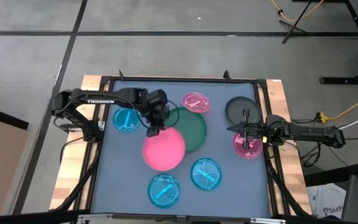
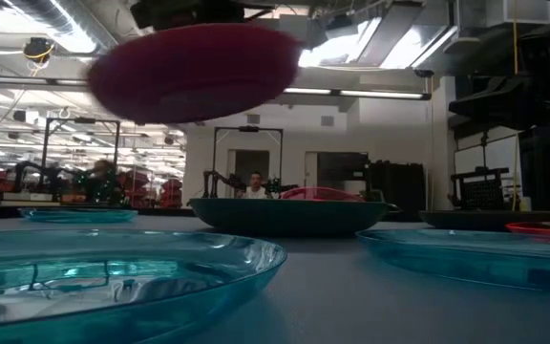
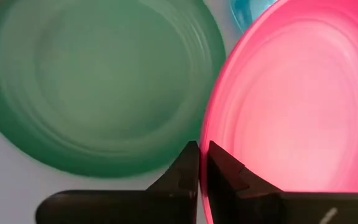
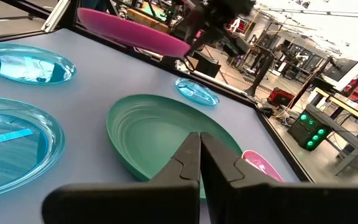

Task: Stack plastic plates
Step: Stack the pink plate on top of the green plate

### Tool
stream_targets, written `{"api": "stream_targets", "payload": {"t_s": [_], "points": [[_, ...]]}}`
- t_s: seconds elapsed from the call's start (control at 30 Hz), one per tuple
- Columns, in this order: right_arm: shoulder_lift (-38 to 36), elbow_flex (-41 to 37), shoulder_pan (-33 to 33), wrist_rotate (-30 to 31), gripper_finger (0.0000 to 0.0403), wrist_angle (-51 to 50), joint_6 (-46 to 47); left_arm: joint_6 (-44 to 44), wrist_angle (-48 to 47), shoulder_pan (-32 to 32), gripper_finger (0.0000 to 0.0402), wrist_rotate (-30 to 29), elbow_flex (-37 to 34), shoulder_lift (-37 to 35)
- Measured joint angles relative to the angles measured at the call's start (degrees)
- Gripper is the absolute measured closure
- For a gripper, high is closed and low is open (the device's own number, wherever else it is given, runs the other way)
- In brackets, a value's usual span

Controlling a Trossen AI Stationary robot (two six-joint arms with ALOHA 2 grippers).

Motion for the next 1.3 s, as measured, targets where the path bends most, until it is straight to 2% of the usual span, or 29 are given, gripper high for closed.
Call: {"api": "stream_targets", "payload": {"t_s": [0.23,0.47,0.63,1.3], "points": [[0.01,0.00,0.00,0.00,0.0401,0.01,-0.01,-16.15,9.37,2.48,0.0397,-4.70,0.00,0.44],[0.00,0.00,0.00,0.02,0.0401,0.02,-2.53,-22.09,11.53,4.30,0.0397,-11.86,0.02,0.42],[0.02,0.00,0.00,0.02,0.0401,0.02,-2.92,-23.29,11.75,4.39,0.0397,-16.38,0.02,2.07],[0.02,0.00,0.00,0.02,0.0401,0.01,-3.01,-23.58,12.78,7.83,0.0394,-14.90,0.00,15.37]]}}
